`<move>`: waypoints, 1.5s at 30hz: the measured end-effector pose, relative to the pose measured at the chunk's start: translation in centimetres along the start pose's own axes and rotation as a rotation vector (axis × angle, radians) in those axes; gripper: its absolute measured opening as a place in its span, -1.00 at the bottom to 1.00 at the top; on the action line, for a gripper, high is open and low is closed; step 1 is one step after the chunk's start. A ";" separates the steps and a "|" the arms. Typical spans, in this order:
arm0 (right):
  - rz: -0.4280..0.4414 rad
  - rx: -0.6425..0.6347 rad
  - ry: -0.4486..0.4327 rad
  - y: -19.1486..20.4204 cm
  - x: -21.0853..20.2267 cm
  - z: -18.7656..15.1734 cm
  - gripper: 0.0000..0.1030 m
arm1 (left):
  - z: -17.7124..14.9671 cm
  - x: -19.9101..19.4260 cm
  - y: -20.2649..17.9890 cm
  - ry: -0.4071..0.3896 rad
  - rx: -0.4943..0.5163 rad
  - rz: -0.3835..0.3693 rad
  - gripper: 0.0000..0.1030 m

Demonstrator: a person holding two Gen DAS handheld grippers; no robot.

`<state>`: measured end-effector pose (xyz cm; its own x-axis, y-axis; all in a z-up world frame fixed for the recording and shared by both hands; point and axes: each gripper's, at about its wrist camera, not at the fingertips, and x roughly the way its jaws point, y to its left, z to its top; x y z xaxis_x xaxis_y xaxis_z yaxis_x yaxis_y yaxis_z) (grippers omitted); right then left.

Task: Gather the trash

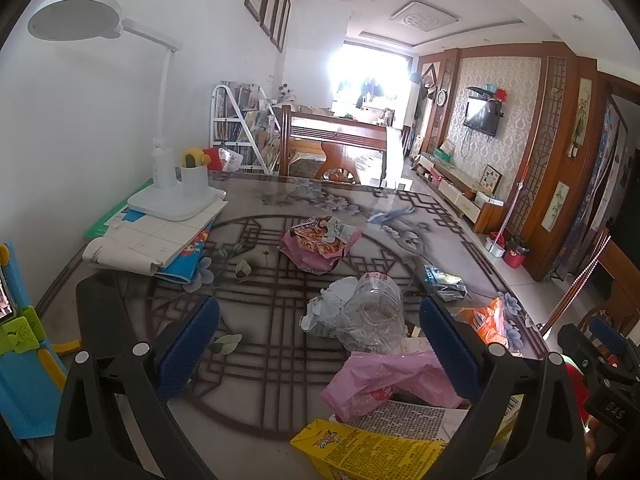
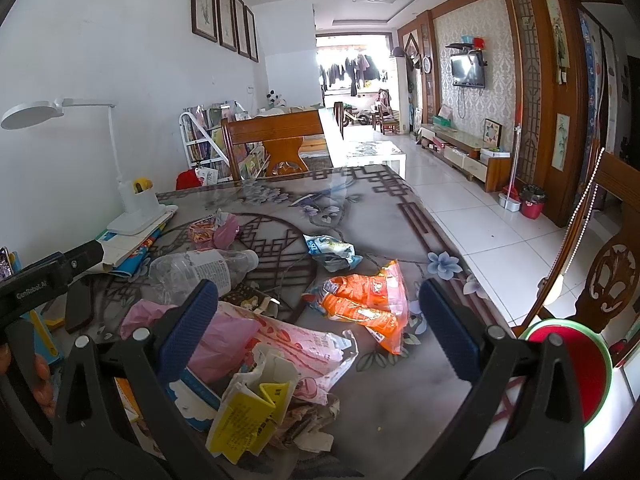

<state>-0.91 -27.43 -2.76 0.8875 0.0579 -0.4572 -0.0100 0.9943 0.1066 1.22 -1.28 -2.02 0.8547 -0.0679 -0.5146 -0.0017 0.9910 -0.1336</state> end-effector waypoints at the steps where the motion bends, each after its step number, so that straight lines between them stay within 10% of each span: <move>1: -0.001 -0.001 0.001 0.0 0.0 0.0 0.93 | 0.0 0.0 0.0 0.000 0.000 -0.001 0.85; 25: -0.005 0.017 -0.011 -0.8 -0.4 0.3 0.93 | -0.2 -0.9 0.7 0.032 0.016 0.011 0.85; 33: 0.010 0.067 0.002 -1.9 -0.7 1.0 0.93 | -4.8 -3.1 -1.4 0.166 -0.012 -0.171 0.85; 41: 0.007 0.059 0.059 -2.3 -0.2 0.8 0.93 | -6.3 0.5 -2.8 0.245 0.025 -0.120 0.86; 45: 0.046 0.066 0.147 -2.5 0.3 0.4 0.93 | -6.3 0.2 -1.9 0.206 0.001 -0.144 0.35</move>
<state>-0.45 -29.90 -2.79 0.8098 0.1204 -0.5743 -0.0144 0.9825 0.1857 -1.87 -3.88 -7.17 0.7220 -0.2308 -0.6523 0.1133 0.9694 -0.2177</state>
